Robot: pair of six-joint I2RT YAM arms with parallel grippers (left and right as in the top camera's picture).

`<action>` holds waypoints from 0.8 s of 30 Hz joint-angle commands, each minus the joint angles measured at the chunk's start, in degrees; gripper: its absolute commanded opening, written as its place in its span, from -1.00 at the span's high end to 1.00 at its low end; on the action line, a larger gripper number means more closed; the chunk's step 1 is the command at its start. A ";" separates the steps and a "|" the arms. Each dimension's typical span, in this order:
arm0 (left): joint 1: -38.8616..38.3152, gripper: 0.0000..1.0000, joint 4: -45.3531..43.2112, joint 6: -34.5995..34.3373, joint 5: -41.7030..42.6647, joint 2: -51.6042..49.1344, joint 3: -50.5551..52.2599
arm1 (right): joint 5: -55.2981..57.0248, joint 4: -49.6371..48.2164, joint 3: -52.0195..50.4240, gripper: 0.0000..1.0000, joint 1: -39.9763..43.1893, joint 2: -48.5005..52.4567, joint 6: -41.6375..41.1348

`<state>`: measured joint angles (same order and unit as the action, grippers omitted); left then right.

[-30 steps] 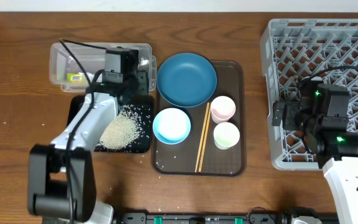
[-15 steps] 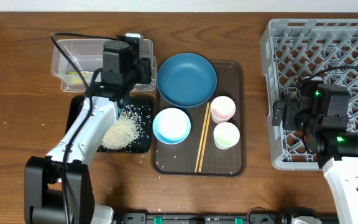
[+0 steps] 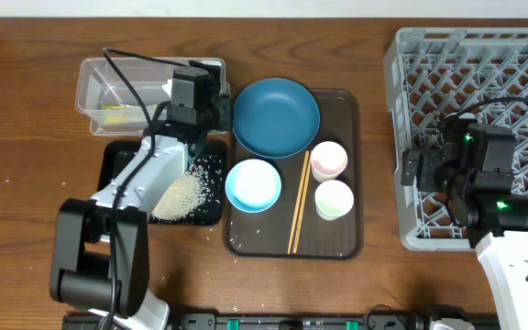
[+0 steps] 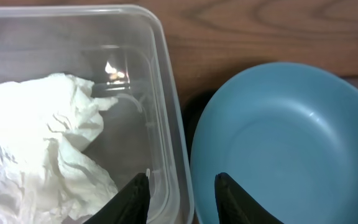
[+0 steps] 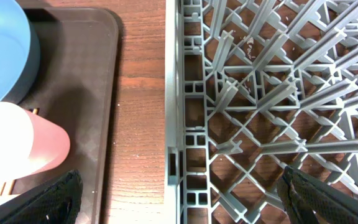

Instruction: Sort waste into correct bins and load items into the dishwasher rack

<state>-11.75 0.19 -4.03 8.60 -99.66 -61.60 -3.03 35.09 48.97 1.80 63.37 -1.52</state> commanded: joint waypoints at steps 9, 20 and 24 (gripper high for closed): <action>0.04 0.25 5.77 2.14 -0.72 -0.33 -0.39 | -0.46 0.02 1.18 -0.99 -1.03 -0.04 -0.83; 0.04 0.25 7.34 2.10 -0.70 -0.07 -0.42 | -0.44 0.02 1.18 -0.98 -1.03 -0.04 -0.83; 0.04 0.25 9.49 2.10 -0.70 1.36 -0.42 | -0.44 0.00 1.18 -0.99 -1.03 -0.04 -0.83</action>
<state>-11.75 9.06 -2.72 8.60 -99.66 -61.60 -3.03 35.07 48.99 1.80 63.37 -1.54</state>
